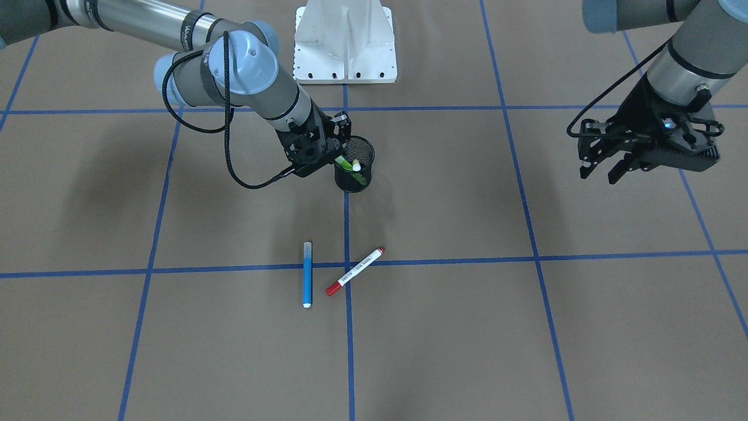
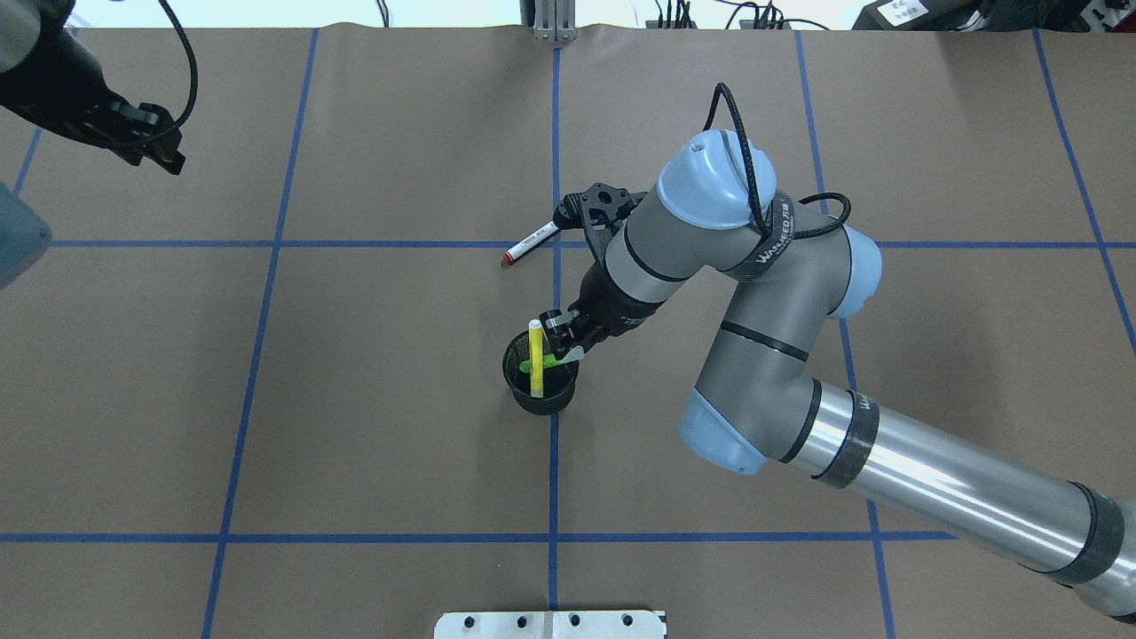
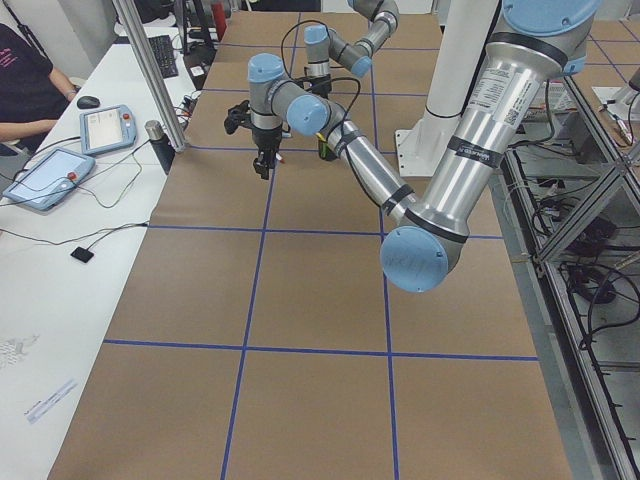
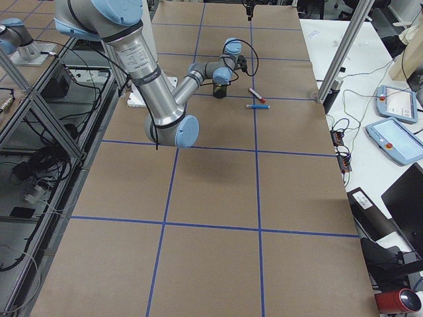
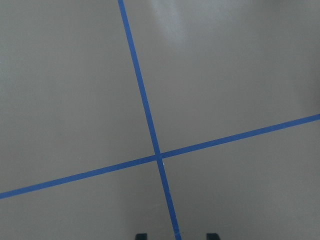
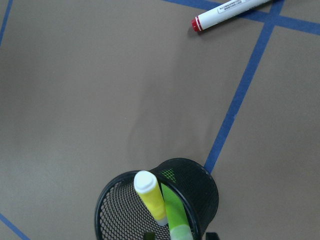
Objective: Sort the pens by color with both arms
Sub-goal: 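Lower the right gripper into the cup and grasp the green marker, then lift the green marker out and carry it away from the cup, then lay the green marker on the table and withdraw the right gripper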
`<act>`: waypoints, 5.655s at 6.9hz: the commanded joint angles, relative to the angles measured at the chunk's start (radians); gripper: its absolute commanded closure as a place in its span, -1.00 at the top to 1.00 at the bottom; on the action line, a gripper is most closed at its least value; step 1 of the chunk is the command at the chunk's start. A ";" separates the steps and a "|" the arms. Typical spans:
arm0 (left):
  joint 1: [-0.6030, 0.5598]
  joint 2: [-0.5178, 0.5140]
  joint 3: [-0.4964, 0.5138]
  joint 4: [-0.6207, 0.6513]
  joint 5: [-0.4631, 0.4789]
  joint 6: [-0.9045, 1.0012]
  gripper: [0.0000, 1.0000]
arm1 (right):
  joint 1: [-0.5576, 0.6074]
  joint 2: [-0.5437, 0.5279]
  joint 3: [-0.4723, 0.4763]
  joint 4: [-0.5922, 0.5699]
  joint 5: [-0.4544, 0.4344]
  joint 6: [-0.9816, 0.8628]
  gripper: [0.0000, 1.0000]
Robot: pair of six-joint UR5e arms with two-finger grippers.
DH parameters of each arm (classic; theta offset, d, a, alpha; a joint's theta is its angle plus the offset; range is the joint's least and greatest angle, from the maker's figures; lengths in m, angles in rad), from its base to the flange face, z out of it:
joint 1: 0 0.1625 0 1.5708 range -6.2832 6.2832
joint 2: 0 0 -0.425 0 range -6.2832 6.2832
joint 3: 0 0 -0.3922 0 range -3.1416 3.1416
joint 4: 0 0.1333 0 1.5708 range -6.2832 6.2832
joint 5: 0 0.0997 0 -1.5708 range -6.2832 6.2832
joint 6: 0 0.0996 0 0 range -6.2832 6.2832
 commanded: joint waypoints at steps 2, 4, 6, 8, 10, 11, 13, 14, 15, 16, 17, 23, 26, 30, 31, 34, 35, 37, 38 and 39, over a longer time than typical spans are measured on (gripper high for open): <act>0.001 -0.001 -0.003 0.001 0.000 -0.008 0.01 | -0.005 -0.007 0.001 0.000 0.001 0.009 -0.27; 0.001 -0.001 -0.003 0.001 0.002 -0.010 0.01 | -0.008 -0.010 0.006 0.000 0.002 0.021 -0.28; 0.003 -0.002 -0.003 0.001 0.002 -0.011 0.01 | -0.008 -0.010 0.009 0.000 0.001 0.023 -0.48; 0.003 -0.001 -0.003 0.001 0.000 -0.013 0.01 | -0.011 -0.010 0.009 0.000 0.002 0.033 -0.58; 0.003 -0.001 -0.001 0.001 0.002 -0.013 0.01 | -0.011 -0.006 0.012 0.000 0.004 0.043 -0.86; 0.003 -0.001 -0.001 0.001 0.002 -0.013 0.01 | -0.011 0.000 0.024 0.000 0.014 0.053 -0.86; 0.004 -0.002 -0.001 0.001 0.000 -0.013 0.02 | 0.056 -0.003 0.050 -0.015 0.116 0.053 -0.86; 0.006 -0.002 -0.001 0.001 0.000 -0.014 0.02 | 0.099 -0.003 0.058 -0.015 0.166 0.053 -0.86; 0.006 -0.002 -0.001 0.001 0.002 -0.014 0.02 | 0.128 0.000 0.058 -0.017 0.177 0.053 -0.86; 0.007 -0.004 -0.001 0.001 0.000 -0.016 0.02 | 0.162 0.006 0.058 -0.017 0.188 0.053 -0.86; 0.007 -0.005 -0.001 0.003 0.000 -0.017 0.03 | 0.188 0.016 0.058 -0.017 0.192 0.053 -0.86; 0.011 -0.005 -0.005 -0.002 0.000 -0.053 0.03 | 0.219 0.274 -0.140 -0.155 0.004 0.279 -0.90; 0.012 -0.005 -0.006 -0.002 0.000 -0.053 0.04 | 0.158 0.397 -0.337 -0.146 -0.163 0.384 -0.92; 0.014 -0.005 -0.011 -0.002 0.000 -0.053 0.06 | 0.087 0.473 -0.505 -0.123 -0.314 0.432 -0.94; 0.014 -0.005 -0.011 -0.002 0.000 -0.053 0.06 | 0.066 0.474 -0.532 -0.101 -0.349 0.434 -0.95; 0.014 -0.005 -0.014 -0.002 0.000 -0.056 0.07 | 0.044 0.499 -0.569 -0.092 -0.375 0.434 -0.94; 0.014 -0.005 -0.014 -0.002 0.000 -0.062 0.07 | 0.044 0.499 -0.568 -0.092 -0.375 0.431 -0.54; 0.014 -0.007 -0.012 -0.002 0.000 -0.062 0.09 | 0.042 0.497 -0.568 -0.092 -0.371 0.418 0.27; 0.014 -0.008 -0.008 -0.002 0.000 -0.062 0.09 | 0.042 0.494 -0.562 -0.092 -0.366 0.390 0.28; 0.015 -0.013 -0.005 -0.002 0.000 -0.070 0.09 | 0.048 0.493 -0.543 -0.093 -0.351 0.368 0.32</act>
